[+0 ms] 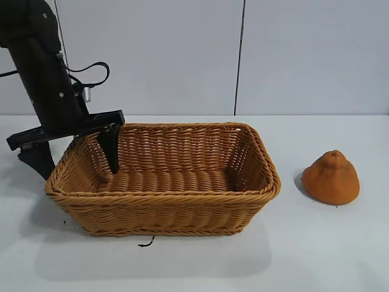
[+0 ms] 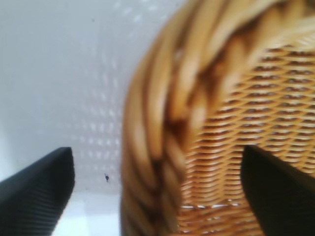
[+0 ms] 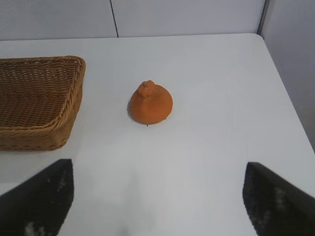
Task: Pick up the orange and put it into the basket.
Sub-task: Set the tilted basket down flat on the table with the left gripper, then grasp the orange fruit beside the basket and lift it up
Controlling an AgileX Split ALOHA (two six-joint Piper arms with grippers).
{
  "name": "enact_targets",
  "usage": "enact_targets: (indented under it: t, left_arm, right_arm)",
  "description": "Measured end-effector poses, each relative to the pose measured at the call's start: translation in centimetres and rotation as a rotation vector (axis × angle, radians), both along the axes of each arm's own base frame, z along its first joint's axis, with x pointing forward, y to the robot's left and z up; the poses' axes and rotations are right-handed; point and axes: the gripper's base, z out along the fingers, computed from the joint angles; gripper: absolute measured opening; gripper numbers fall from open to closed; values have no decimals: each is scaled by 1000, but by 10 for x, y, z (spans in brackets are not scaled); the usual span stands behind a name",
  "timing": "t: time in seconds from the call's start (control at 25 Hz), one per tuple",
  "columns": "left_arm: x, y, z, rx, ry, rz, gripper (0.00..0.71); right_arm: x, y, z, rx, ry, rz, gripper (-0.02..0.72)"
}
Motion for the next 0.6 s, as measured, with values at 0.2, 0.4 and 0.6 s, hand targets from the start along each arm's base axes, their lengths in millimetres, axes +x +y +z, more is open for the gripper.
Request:
enact_targets:
  t: [0.2, 0.4, 0.6]
  left_arm:
    - [3, 7, 48, 68, -124, -39, 694]
    - [9, 20, 65, 171, -193, -44, 694]
    - [16, 59, 65, 265, -188, 9, 694]
  right_arm:
    - [0, 0, 0, 0, 0, 0, 638]
    - [0, 0, 0, 0, 0, 0, 638]
    - [0, 0, 0, -1, 0, -1, 638]
